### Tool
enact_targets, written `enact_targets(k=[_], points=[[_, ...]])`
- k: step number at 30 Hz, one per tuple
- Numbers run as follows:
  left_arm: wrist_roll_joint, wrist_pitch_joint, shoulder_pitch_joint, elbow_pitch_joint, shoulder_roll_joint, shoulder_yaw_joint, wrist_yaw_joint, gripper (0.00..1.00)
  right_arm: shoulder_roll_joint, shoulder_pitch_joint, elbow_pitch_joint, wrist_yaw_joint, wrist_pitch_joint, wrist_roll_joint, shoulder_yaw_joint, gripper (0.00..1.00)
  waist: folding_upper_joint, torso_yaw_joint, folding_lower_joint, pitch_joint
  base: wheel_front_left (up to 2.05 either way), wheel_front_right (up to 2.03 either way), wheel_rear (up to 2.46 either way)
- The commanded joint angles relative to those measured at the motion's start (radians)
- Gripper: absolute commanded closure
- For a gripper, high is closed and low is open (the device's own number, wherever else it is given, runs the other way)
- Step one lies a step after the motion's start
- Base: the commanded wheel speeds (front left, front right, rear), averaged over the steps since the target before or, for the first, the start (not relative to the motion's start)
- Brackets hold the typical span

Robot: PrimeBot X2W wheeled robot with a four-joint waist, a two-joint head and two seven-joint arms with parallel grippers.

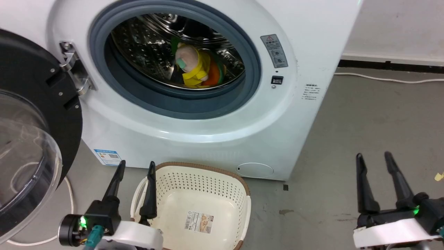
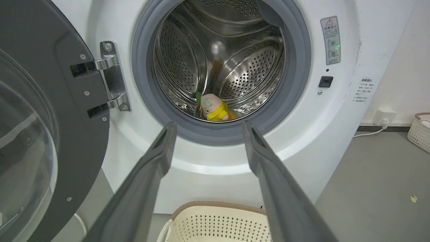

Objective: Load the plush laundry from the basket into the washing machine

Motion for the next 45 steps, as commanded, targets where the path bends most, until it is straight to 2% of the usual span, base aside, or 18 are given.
enact_targets(k=[1, 15, 16, 45], points=[[0.012, -0.004, 0.015, 0.005, -0.010, 0.002, -0.007, 0.00, 0.000, 0.017, 0.012, -0.001, -0.004, 0.010, 0.006, 0.00, 0.0000, 0.003, 0.0000, -0.003, 0.00, 0.00, 0.00], [0.074, -0.004, 0.008, 0.044, -0.042, 0.026, -0.056, 0.00, 0.000, 0.018, 0.027, -0.001, -0.004, 0.013, 0.020, 0.00, 0.0000, 0.007, 0.0000, -0.005, 0.00, 0.00, 0.00], [0.070, 0.001, 0.007, 0.043, -0.042, 0.023, -0.054, 1.00, 0.000, 0.012, 0.024, 0.000, 0.000, 0.013, 0.020, 1.00, 0.0000, 0.008, 0.0001, -0.005, 0.00, 0.00, 0.00], [0.106, 0.054, 0.014, 0.026, -0.068, 0.063, -0.070, 1.00, 0.000, 0.009, 0.024, 0.000, 0.053, -0.026, 0.026, 1.00, 0.0000, 0.010, 0.0001, -0.022, 0.00, 0.00, 0.00]])
